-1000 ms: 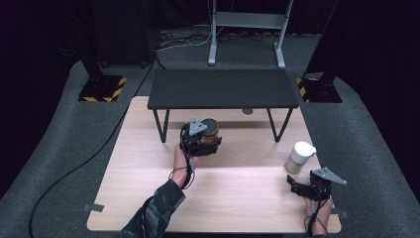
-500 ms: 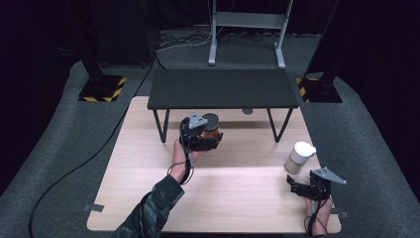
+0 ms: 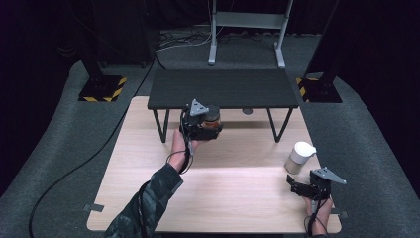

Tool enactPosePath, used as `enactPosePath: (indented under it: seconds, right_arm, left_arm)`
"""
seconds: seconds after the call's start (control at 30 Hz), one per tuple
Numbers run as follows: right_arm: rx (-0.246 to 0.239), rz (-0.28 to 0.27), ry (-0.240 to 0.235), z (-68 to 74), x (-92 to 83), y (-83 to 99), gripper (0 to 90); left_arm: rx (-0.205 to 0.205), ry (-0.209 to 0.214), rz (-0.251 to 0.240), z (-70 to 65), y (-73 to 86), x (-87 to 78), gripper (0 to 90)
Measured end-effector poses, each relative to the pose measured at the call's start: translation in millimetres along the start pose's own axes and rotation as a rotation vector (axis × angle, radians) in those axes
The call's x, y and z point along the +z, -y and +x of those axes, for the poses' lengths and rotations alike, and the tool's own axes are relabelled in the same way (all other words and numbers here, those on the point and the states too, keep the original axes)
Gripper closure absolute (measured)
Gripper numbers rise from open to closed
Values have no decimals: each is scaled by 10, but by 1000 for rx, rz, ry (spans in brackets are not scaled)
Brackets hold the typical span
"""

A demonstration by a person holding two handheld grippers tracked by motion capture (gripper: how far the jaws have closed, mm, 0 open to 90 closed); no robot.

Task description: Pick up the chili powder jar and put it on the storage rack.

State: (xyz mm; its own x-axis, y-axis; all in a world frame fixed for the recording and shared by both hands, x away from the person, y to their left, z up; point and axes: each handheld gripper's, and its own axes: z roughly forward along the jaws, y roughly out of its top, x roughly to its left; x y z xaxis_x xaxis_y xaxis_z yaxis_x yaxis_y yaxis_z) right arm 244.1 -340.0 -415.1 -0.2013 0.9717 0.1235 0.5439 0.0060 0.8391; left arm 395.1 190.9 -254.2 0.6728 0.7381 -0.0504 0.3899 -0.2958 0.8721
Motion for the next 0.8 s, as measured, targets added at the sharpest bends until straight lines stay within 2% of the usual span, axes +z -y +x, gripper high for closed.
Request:
enactPosePath:
  seconds: [0.17,0.23,0.53,0.8]
  right_arm:
    - [-5,6,-3,-2,6,-11,0]
    - [-7,8,-4,-1,7,-13,0]
    - [-9,12,-8,-5,10,-21,0]
    - [-13,21,-11,-6,19,-37,0]
  left_arm:
    - [12,-18,-17,11,-110,-50,314]
    - [2,-16,-24,29,-128,-61,314]
    - [-6,-18,-10,70,-217,-37,314]
    - [-5,-14,-17,81,-310,-46,314]
